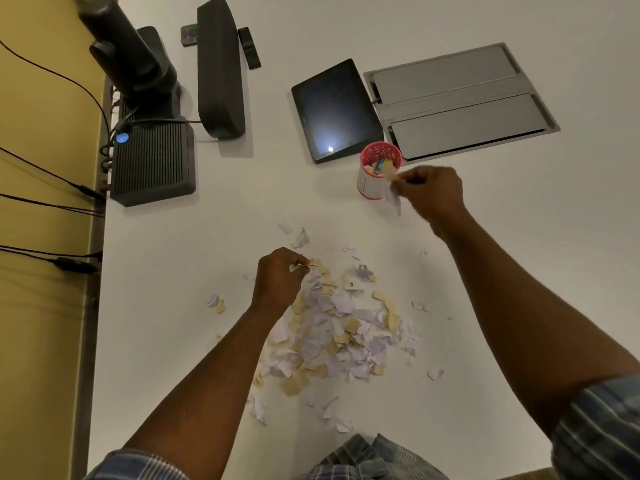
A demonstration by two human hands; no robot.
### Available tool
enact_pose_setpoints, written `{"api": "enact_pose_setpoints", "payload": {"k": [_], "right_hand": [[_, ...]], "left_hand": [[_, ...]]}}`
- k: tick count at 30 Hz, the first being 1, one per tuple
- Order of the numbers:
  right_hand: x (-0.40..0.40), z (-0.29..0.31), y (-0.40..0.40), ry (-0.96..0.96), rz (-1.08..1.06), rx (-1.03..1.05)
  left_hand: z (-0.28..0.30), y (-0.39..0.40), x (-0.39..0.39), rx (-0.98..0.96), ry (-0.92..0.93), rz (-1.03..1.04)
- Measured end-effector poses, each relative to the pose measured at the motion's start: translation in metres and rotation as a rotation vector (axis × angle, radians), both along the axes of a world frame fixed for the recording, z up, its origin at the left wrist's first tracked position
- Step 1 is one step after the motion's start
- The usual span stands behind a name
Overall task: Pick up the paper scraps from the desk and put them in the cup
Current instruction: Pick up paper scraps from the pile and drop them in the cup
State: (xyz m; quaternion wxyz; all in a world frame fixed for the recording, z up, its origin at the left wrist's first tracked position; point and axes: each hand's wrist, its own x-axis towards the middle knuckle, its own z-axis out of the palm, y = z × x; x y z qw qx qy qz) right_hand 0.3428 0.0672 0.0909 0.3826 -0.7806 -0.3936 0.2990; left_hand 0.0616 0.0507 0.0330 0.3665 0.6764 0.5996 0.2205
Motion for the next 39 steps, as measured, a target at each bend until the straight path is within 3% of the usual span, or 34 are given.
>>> {"api": "enact_pose_setpoints", "payload": {"k": [4,6,8,12,21,25,30,33,39], "right_hand": [[0.015,0.008,0.048,0.136,-0.073,0.071],[0.018,0.004,0.066,0.034,-0.071,0.072],[0.018,-0.003,0.083,-0.209,0.024,0.012],[0.008,-0.016,0.104,-0.610,0.311,-0.311],[-0.006,-0.010,0.127,-0.713,0.608,-0.569],[0.009,0.006,0.124,-0.774,0.522,-0.391],[0.028,0.008,0.078,-0.533,0.118,0.095],[0.029,-0.017,0.037,-0.459,-0.033,0.089],[0.020,-0.079,-0.034,-0.371,-0.072,-0.094]], "left_hand": [[-0.003,0.002,0.003,-0.006,-0.014,0.005],[-0.005,0.004,0.002,-0.002,-0.012,0.006],[-0.007,0.006,0.002,0.001,-0.014,0.010],[-0.006,0.008,0.003,0.025,0.007,0.007],[0.005,0.019,0.012,0.080,-0.019,-0.075],[0.014,0.034,0.027,0.118,-0.048,-0.102],[0.038,0.069,0.074,0.117,-0.062,-0.145],[0.053,0.096,0.114,0.155,-0.071,-0.158],[0.059,0.153,0.193,0.348,0.168,-0.319]]}}
